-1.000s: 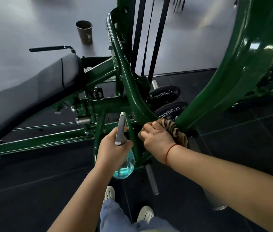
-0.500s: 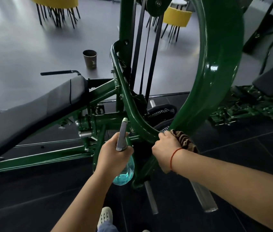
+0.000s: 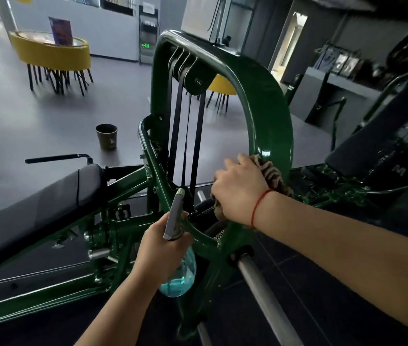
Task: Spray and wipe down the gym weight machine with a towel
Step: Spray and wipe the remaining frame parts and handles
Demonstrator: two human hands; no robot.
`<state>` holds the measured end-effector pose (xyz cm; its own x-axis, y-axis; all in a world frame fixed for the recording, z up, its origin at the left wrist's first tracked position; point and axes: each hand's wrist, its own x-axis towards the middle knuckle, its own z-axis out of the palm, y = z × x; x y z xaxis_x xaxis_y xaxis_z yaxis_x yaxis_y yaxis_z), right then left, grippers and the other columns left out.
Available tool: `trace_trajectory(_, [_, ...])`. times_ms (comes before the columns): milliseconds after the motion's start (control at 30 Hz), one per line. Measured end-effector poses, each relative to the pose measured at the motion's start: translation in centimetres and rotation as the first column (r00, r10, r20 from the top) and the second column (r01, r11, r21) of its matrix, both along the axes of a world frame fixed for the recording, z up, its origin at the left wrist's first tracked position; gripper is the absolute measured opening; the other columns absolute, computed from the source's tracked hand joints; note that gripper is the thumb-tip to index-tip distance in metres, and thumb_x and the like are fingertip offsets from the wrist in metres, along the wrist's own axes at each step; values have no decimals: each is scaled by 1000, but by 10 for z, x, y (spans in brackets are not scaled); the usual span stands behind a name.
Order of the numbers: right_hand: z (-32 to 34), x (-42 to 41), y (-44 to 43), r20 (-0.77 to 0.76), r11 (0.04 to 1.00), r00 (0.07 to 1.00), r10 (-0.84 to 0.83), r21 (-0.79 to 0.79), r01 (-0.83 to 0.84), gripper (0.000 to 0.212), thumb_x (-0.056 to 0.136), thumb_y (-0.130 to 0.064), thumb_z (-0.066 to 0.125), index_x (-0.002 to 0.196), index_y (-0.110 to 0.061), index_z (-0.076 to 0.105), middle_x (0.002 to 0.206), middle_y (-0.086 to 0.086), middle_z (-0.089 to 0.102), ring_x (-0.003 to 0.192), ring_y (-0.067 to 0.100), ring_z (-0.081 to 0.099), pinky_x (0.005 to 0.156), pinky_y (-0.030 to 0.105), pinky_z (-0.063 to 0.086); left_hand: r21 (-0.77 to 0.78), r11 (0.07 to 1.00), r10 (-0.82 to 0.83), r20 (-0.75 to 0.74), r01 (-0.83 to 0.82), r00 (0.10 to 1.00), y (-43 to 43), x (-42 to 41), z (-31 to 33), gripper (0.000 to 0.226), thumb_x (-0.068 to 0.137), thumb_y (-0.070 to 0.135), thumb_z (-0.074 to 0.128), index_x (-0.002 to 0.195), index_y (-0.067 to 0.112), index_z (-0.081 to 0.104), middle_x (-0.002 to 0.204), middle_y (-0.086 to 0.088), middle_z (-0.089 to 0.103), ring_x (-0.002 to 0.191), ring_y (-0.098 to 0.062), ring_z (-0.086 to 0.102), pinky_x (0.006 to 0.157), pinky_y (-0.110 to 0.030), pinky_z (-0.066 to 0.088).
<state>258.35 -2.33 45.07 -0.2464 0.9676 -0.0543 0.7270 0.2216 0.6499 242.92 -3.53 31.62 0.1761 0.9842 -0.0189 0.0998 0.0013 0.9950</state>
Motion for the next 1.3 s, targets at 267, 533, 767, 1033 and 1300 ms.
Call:
trace_trajectory(267, [31, 23, 11, -111, 905, 989, 96, 424, -40, 23, 80, -25, 63, 100, -23, 72, 116, 1, 63, 124, 33, 47, 102, 52, 32, 29, 999, -43, 43, 42, 998, 19, -6, 25, 34, 81, 1, 73, 100, 30, 71, 62, -2, 63, 53, -12, 53, 58, -36, 48])
trace_trajectory(533, [-18, 34, -7, -137, 963, 976, 167, 233, -132, 22, 78, -29, 59, 92, -25, 75, 108, -3, 67, 115, 28, 53, 109, 51, 33, 58, 993, -104, 74, 100, 992, 32, -8, 41, 22, 81, -2, 70, 92, 17, 69, 53, 6, 48, 46, -12, 40, 48, -31, 38])
trace_trajectory(767, [59, 24, 59, -128, 892, 986, 105, 450, -36, 24, 82, -33, 62, 101, -32, 75, 116, -10, 65, 117, 24, 48, 100, 46, 31, 75, 992, -103, 84, 97, 991, 58, -7, 41, 13, 80, -1, 73, 86, 8, 66, 58, 2, 55, 56, -16, 50, 61, -36, 45])
trace_trajectory(1033, [115, -12, 162, -109, 924, 994, -4, 380, 45, 28, 85, -42, 60, 106, -28, 72, 99, -4, 59, 101, 23, 47, 87, 42, 36, 52, 992, -120, 80, 116, 990, 82, -17, 41, 18, 80, -1, 71, 74, 13, 62, 63, -12, 57, 56, -15, 49, 58, -34, 42])
trace_trajectory(1300, [120, -27, 237, -277, 846, 958, -76, 491, 210, 33, 92, -23, 54, 124, -26, 63, 129, 4, 55, 125, 34, 43, 95, 51, 39, 30, 992, -125, 81, 123, 989, 98, -42, 35, 25, 83, 1, 68, 84, 25, 63, 57, 4, 51, 51, -13, 44, 50, -23, 41])
